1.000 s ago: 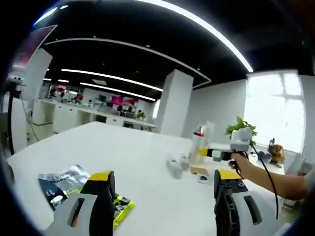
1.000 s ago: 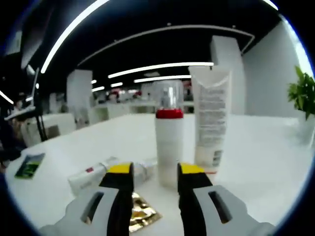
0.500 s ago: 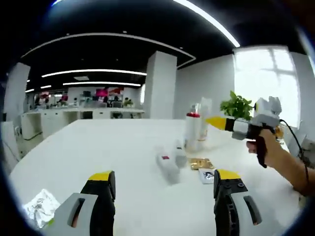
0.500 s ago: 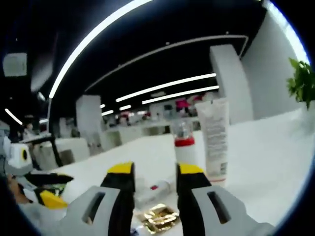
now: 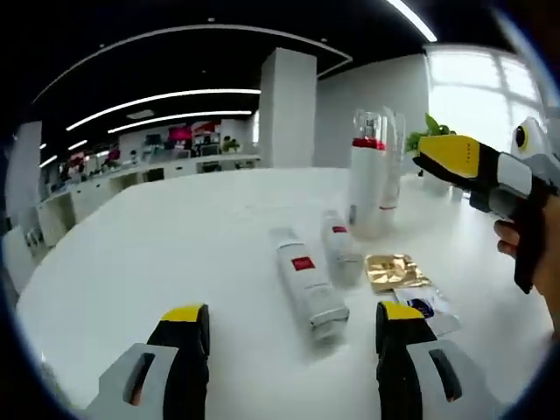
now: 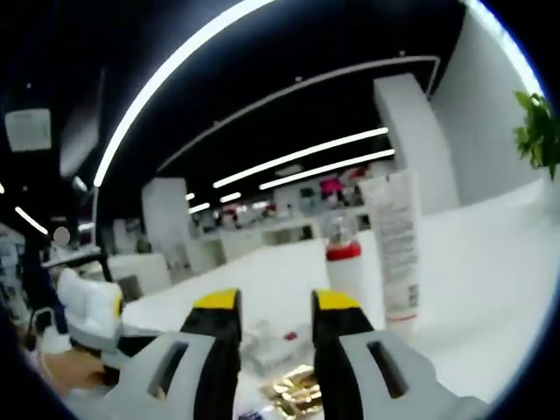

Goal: Arrange the skincare products in the storage area until every visible bottle or jar stands upright without overlapping.

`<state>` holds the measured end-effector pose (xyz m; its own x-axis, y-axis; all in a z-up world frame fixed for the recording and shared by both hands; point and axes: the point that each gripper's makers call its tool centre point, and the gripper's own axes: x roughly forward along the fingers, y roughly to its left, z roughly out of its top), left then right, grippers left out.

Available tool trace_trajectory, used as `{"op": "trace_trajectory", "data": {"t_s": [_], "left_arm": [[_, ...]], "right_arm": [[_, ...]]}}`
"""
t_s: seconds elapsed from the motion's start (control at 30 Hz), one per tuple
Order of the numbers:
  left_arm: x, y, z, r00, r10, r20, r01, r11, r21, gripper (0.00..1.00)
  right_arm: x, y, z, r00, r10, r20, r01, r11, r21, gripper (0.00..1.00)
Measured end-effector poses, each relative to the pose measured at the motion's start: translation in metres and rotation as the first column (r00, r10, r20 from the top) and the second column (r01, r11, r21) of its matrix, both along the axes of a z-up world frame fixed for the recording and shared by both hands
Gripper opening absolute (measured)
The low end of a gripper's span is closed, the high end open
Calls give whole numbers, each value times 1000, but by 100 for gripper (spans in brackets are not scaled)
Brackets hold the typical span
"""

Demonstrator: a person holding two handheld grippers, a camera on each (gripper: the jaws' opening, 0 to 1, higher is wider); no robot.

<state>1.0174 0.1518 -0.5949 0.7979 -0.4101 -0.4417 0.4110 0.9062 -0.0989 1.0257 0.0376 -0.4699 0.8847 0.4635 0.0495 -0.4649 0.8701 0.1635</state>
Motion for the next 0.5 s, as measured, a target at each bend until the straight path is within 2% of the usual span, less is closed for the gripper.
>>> {"op": "trace_trajectory", "data": {"t_s": [0.03, 0.07, 0.1, 0.2, 0.23, 0.33, 0.4, 0.5], "left_arm": [[3, 0, 3, 999, -2, 40, 1, 1000, 12, 78], [0, 0, -1, 1000, 7, 24, -7, 1000, 21, 76], [1, 2, -1, 999, 6, 31, -8, 999, 37, 73], [1, 1, 1, 999, -5, 42, 4, 1000, 28, 56], [1, 0, 1, 998, -29, 47, 28, 999, 30, 50], [0, 0, 1, 998, -36, 43, 34, 999, 36, 36], [-3, -1, -1, 997, -71, 27, 70, 997, 30, 24], [-3, 4, -3, 998, -68, 12, 68, 998, 21, 23]], "right_arm": [[0, 1, -2, 1000, 2, -1, -2, 1000, -2, 29], [0, 2, -5, 1000, 10, -11, -10, 1000, -7, 29], [-1, 3, -9, 1000, 14, -20, -14, 1000, -16, 29], [-1, 5, -13, 999, 23, -27, -23, 999, -27, 29], [-2, 6, -13, 999, 24, -29, -25, 999, -31, 29], [-3, 7, -13, 999, 26, -27, -27, 999, -31, 29], [-3, 7, -14, 999, 26, -27, -27, 999, -32, 28], [-4, 7, -15, 999, 27, -28, -28, 999, -36, 28]]}}
